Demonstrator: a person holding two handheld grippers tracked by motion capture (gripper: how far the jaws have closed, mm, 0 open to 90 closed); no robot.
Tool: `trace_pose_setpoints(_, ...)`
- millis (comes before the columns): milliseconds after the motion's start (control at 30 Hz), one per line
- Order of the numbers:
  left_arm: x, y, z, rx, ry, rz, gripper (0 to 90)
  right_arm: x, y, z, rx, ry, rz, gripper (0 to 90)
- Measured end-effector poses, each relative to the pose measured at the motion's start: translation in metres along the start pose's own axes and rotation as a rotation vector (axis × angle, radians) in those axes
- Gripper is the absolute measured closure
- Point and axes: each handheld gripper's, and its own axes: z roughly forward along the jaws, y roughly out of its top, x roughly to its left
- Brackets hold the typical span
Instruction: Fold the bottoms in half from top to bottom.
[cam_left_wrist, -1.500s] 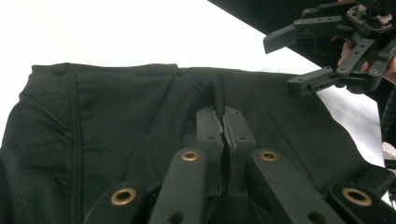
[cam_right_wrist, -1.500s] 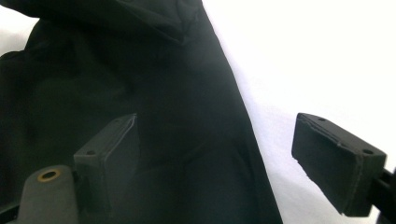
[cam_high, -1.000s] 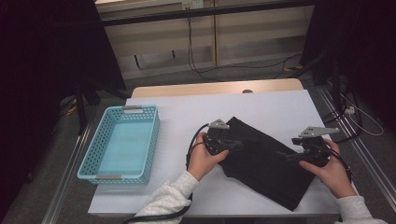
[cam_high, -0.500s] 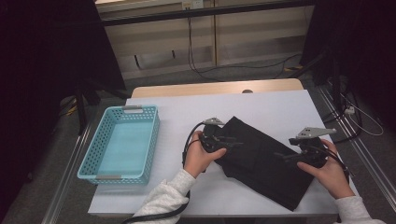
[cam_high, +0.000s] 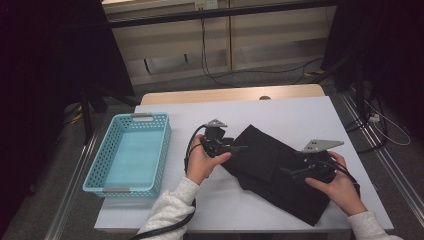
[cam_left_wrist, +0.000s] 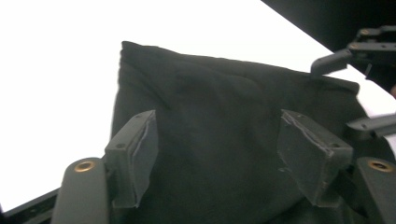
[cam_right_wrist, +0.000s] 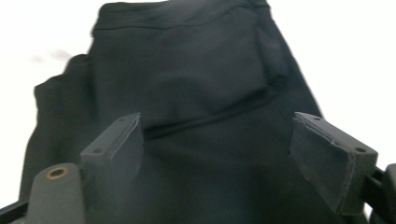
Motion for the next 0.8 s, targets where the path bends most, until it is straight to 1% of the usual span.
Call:
trace_pose_setpoints(33,0.002,0.000,-0.001,-0.001,0.003,0.001,26.8,0.005,0.002,0.003,-0.001,0.023,-0.017,24.7)
trace_pose_setpoints(67,0.004,-0.001,-0.003,0.004,0.022,0.010,25.9,0.007,0.003,0.004,0.000,0.031,-0.021,25.1)
trace_pose_setpoints(100,0.004,-0.001,-0.003,0.004,0.022,0.010,24.9,0.007,0.003,0.004,0.000,0.031,-0.021,25.1)
trace_pose_setpoints(133,0.005,-0.001,-0.004,0.003,0.030,0.014,24.1,0.011,0.004,0.008,-0.001,0.040,-0.021,26.7)
trace_pose_setpoints(167,0.006,-0.001,-0.005,0.005,0.037,0.015,24.1,0.011,0.004,0.008,-0.001,0.040,-0.021,26.7)
trace_pose_setpoints(200,0.007,-0.002,-0.005,0.007,0.043,0.014,22.7,0.015,0.005,0.012,0.007,0.061,-0.031,28.0)
trace_pose_setpoints(233,0.008,-0.003,-0.005,0.010,0.050,0.014,22.7,0.015,0.005,0.012,0.007,0.061,-0.031,28.0)
trace_pose_setpoints(267,0.011,-0.004,-0.006,0.018,0.066,0.017,22.2,0.019,0.006,0.016,0.015,0.069,-0.039,29.4)
trace_pose_setpoints(300,0.011,-0.004,-0.006,0.018,0.066,0.017,21.7,0.021,0.007,0.018,0.015,0.075,-0.048,30.3)
trace_pose_setpoints(333,0.014,-0.005,-0.008,0.026,0.078,0.019,21.6,0.022,0.007,0.019,0.020,0.075,-0.057,30.7)
trace_pose_setpoints(367,0.014,-0.005,-0.008,0.026,0.078,0.019,21.4,0.024,0.007,0.021,0.028,0.071,-0.069,30.7)
trace_pose_setpoints(400,0.016,-0.006,-0.009,0.032,0.088,0.019,21.1,0.025,0.007,0.022,0.033,0.072,-0.074,30.9)
trace_pose_setpoints(433,0.017,-0.007,-0.009,0.031,0.099,0.020,21.2,0.025,0.008,0.023,0.033,0.079,-0.075,31.4)
trace_pose_setpoints(500,0.018,-0.007,-0.010,0.036,0.104,0.025,20.4,0.027,0.009,0.024,0.031,0.077,-0.083,32.2)
trace_pose_setpoints(600,0.022,-0.008,-0.013,0.031,0.119,0.019,20.0,0.029,0.010,0.025,0.022,0.087,-0.085,33.2)
trace_pose_setpoints(700,0.026,-0.009,-0.015,0.035,0.119,0.011,19.2,0.032,0.010,0.027,0.027,0.091,-0.088,33.6)
trace_pose_setpoints(800,0.032,-0.011,-0.018,0.036,0.125,0.009,18.1,0.036,0.011,0.033,0.036,0.091,-0.104,33.6)
